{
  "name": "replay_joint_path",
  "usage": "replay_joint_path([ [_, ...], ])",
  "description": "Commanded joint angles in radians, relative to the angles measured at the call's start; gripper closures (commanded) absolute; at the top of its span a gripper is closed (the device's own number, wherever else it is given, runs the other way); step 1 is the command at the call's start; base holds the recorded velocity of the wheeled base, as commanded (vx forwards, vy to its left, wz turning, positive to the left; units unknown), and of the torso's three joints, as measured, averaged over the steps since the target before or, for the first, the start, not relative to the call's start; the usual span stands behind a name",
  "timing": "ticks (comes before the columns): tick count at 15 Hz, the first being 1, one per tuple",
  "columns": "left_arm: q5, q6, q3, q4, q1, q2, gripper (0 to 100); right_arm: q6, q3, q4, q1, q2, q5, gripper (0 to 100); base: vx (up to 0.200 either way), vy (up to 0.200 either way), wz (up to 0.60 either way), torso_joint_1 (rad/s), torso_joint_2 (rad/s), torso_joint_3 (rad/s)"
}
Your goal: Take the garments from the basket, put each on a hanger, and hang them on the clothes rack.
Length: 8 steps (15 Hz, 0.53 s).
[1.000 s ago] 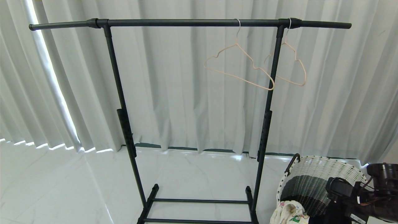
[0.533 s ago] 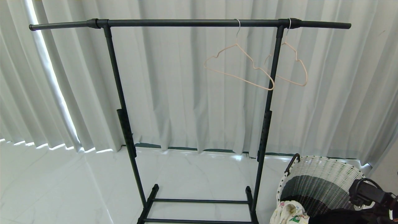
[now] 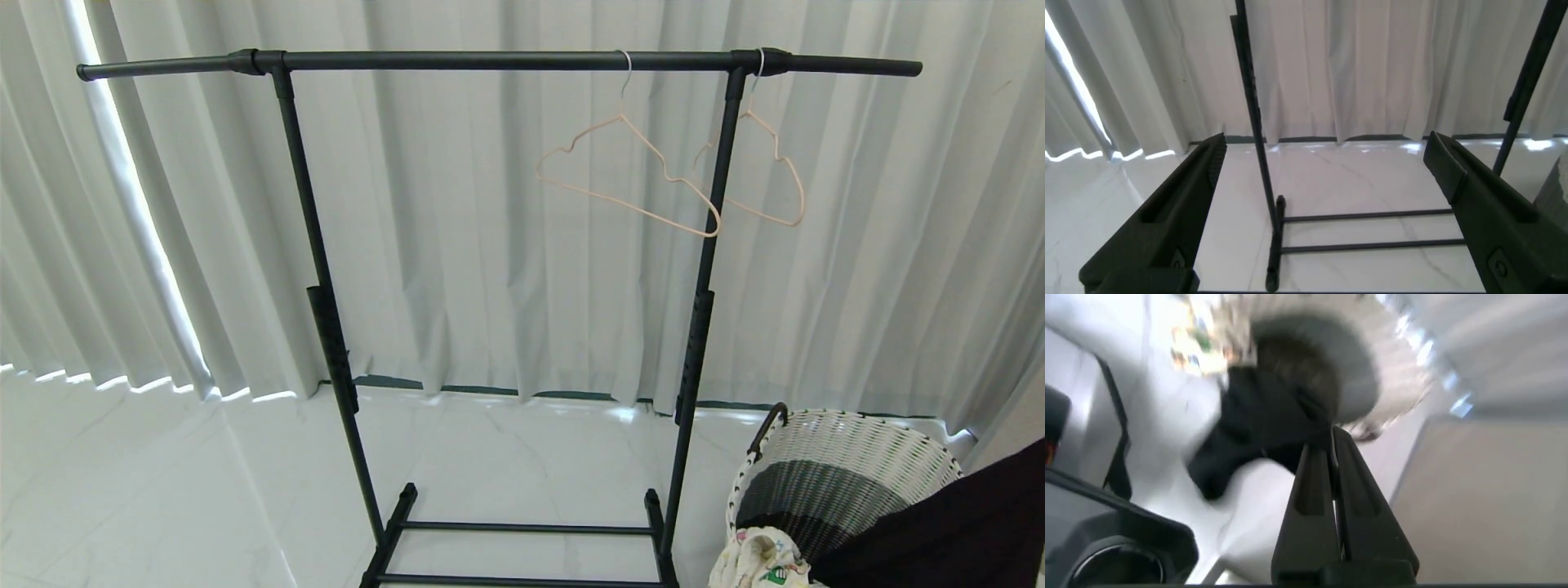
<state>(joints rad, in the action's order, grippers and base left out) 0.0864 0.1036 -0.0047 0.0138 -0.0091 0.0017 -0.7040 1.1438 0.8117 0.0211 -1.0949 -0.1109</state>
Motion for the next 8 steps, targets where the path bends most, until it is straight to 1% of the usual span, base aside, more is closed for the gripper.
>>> replay_joint_path([
  [1,0.001,0.004,0.000,0.000,0.000,0.001,0,0.003,0.109,0.023,0.076,0.030,0.000,100,0.000,0.000,0.00,0.000,0.00,0.000],
  [3,0.001,0.001,0.000,0.000,0.000,0.001,0,0.003,0.178,0.040,0.123,0.004,0.002,100,-0.200,0.000,0.00,0.000,0.00,-0.002],
  [5,0.000,-0.004,0.000,0.000,0.000,0.001,0,0.003,0.226,0.053,0.148,-0.020,0.002,100,-0.200,0.000,0.00,0.000,0.00,0.002],
  [8,0.000,-0.005,0.000,0.000,0.000,0.001,0,0.003,0.255,0.053,0.184,-0.045,0.003,100,-0.200,0.000,0.00,0.006,0.00,-0.002],
])
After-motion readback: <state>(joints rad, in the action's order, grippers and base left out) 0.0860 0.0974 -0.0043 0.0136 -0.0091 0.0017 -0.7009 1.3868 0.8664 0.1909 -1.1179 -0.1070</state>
